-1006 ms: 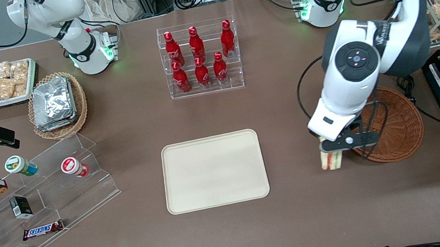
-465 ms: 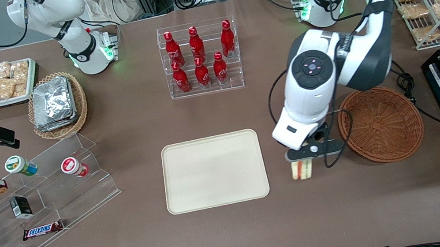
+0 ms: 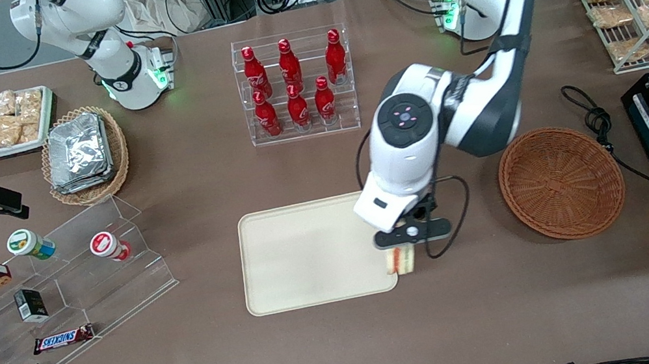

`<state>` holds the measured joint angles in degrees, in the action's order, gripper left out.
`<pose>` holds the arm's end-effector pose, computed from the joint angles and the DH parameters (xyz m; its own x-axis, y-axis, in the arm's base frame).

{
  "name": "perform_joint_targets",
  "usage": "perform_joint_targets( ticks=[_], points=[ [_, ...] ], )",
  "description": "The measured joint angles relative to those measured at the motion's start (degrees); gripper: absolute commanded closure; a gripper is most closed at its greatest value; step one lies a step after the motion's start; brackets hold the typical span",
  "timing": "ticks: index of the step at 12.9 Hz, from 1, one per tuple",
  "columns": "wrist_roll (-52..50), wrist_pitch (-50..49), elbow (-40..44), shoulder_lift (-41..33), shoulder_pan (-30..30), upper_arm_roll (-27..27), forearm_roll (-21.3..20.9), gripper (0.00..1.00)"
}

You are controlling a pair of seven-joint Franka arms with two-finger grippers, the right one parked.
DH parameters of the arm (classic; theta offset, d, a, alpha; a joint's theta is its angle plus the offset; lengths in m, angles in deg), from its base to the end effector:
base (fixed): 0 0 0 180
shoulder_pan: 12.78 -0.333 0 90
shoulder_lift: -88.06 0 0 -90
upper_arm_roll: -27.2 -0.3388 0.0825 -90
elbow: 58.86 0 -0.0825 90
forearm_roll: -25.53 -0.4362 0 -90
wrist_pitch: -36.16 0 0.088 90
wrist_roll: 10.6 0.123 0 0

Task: Place sandwich from basket to tray
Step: 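Carry the held sandwich over the cream tray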

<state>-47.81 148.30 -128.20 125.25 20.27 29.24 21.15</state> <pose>0.6719 -0.4557 0.3945 0.9938 0.0208 0.1090 0.0190 -0.9997 0.0178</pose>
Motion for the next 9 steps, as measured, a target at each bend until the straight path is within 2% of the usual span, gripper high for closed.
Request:
perform_joint_targets(
  ticks=[9],
  points=[
    [-2.73, 6.65, 0.67, 8.95, 0.65, 4.37, 0.04, 0.80]
  ],
)
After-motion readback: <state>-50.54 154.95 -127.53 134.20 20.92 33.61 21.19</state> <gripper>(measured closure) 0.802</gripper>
